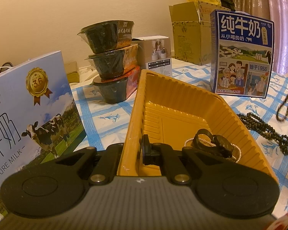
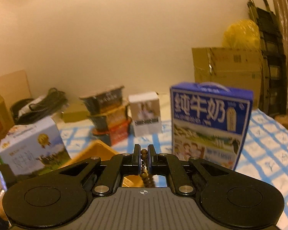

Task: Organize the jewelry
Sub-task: 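Carry the brown bead necklace over the tray and open the right tool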

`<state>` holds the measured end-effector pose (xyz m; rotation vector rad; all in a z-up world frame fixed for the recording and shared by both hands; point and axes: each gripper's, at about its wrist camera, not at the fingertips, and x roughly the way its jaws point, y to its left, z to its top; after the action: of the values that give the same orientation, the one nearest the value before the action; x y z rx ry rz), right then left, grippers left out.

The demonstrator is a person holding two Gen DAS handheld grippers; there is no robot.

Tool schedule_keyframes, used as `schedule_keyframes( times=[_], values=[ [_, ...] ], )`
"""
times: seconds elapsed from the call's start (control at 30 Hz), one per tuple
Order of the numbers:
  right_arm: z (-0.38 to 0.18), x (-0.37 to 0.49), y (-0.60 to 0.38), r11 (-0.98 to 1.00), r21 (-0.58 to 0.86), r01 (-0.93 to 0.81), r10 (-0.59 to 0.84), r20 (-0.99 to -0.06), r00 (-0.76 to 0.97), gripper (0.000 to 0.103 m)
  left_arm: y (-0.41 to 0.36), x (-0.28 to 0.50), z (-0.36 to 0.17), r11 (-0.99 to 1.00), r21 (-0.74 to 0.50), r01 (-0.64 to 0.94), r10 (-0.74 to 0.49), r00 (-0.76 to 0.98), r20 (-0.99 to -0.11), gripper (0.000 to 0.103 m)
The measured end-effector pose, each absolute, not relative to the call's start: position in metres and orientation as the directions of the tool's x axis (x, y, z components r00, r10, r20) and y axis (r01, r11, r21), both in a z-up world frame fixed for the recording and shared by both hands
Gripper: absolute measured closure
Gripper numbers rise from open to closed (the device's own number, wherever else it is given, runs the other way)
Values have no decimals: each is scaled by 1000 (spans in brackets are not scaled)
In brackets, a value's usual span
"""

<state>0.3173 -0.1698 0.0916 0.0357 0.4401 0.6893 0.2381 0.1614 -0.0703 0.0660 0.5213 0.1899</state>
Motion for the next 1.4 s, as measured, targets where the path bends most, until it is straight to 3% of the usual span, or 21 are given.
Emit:
schedule_keyframes(
  times=[0.5, 0.77, 0.97, 1.4],
  values=[
    [126, 309, -95, 620, 280, -733, 778, -341, 528, 96, 162, 237, -70, 981, 87, -173, 193, 852, -486, 99],
    [99, 309, -34, 552, 368, -748, 826, -364, 431, 96, 161, 236, -69, 981, 81, -176, 193, 853, -486, 99],
    [57, 322, -10, 565, 422, -709, 811, -439, 386, 96, 160, 235, -68, 981, 81, -175, 192, 852, -486, 99],
    [21, 328, -29, 613, 446, -652, 774, -505, 383, 92, 163, 235, -71, 980, 70, -184, 194, 848, -494, 99]
  ],
)
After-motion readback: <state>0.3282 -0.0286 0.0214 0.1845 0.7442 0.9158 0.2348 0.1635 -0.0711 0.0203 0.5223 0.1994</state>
